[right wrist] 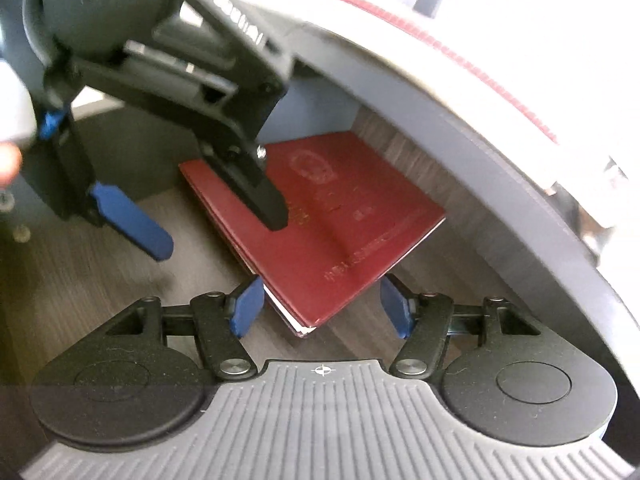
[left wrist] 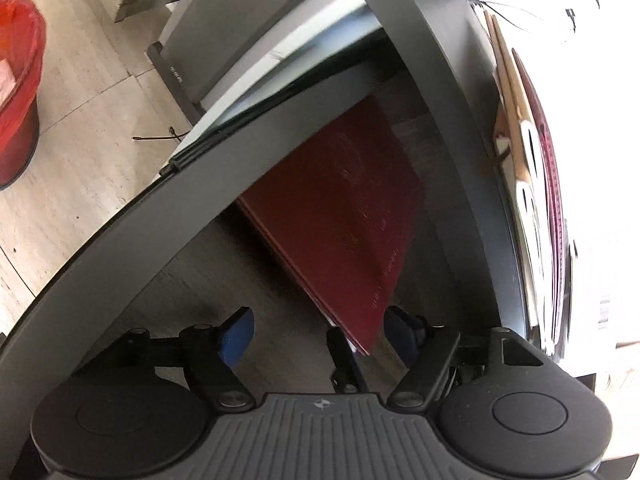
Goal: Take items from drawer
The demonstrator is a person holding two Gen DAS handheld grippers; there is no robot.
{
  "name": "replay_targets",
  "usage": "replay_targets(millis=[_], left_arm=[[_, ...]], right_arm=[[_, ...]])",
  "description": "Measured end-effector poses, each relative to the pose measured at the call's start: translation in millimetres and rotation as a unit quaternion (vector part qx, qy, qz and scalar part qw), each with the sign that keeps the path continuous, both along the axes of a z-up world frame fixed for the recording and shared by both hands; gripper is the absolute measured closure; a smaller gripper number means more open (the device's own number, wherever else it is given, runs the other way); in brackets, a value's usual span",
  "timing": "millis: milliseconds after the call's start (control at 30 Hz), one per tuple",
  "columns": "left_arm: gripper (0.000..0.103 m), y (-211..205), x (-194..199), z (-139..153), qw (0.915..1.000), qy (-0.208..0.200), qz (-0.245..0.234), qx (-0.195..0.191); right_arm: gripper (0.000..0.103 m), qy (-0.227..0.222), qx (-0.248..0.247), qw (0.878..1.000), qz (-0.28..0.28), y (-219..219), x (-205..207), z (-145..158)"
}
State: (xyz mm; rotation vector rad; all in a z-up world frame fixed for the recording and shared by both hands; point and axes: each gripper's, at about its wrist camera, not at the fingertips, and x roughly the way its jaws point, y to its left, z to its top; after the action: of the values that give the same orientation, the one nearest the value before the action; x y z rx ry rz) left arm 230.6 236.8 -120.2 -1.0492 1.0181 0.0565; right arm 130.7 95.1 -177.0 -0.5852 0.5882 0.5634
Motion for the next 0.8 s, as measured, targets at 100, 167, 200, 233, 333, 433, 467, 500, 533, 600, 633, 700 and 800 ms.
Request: replay_targets(millis=[100, 167, 200, 233, 333, 433, 467, 500, 533, 600, 633, 700, 800], left_arm=[[0.035, 0, 0, 0, 0.9997, -0.017, 0.019, -0.003], [0.037, -2, 1, 0, 0.9992, -0.028, 0.029, -0.002], [0.039, -2, 4, -1, 0.999, -0.031, 0.032, -0.001], [0.041, -3, 6, -2, 0.9988, -0.034, 0.035, -0.001], [0.049, -3, 11, -6, 0.9981, -0.045, 0.039, -0.014], [0.049, -6, 11, -5, 0.9978, -0.052, 0.039, -0.013], [0.049, -5, 10, -5, 0.9977, -0.053, 0.04, -0.014], [0.049, -5, 10, -6, 0.9976, -0.054, 0.041, -0.016], [0.049, -5, 9, -4, 0.9975, -0.054, 0.042, -0.018], [0.049, -5, 8, -2, 0.9974, -0.056, 0.042, -0.019], [0.049, -5, 7, -2, 0.9973, -0.057, 0.041, -0.019], [0.048, -3, 9, -6, 0.997, -0.061, 0.042, -0.022], [0.047, 0, 11, -8, 0.9965, -0.068, 0.042, -0.024]], right_arm=[[0.037, 0.0, 0.013, 1.0, -0.007, 1, -4, 3], [0.037, -0.003, 0.014, 1.0, -0.008, 4, -7, 3], [0.037, -0.004, 0.015, 1.0, -0.008, 5, -8, 3], [0.037, -0.005, 0.017, 1.0, -0.008, 6, -10, 3], [0.036, 0.0, 0.02, 1.0, -0.01, 10, -12, 1], [0.037, 0.0, 0.018, 1.0, -0.008, 16, -15, -1], [0.037, -0.001, 0.017, 1.0, -0.007, 17, -16, -2], [0.037, -0.002, 0.015, 1.0, -0.006, 20, -17, -4], [0.037, -0.003, 0.013, 1.0, -0.004, 22, -18, -5], [0.037, -0.007, 0.007, 1.0, 0.002, 26, -22, -7], [0.037, -0.008, 0.004, 1.0, 0.006, 28, -24, -8], [0.036, -0.01, -0.001, 1.0, 0.014, 31, -28, -10], [0.036, 0.001, -0.017, 0.999, 0.027, 39, -29, -17]])
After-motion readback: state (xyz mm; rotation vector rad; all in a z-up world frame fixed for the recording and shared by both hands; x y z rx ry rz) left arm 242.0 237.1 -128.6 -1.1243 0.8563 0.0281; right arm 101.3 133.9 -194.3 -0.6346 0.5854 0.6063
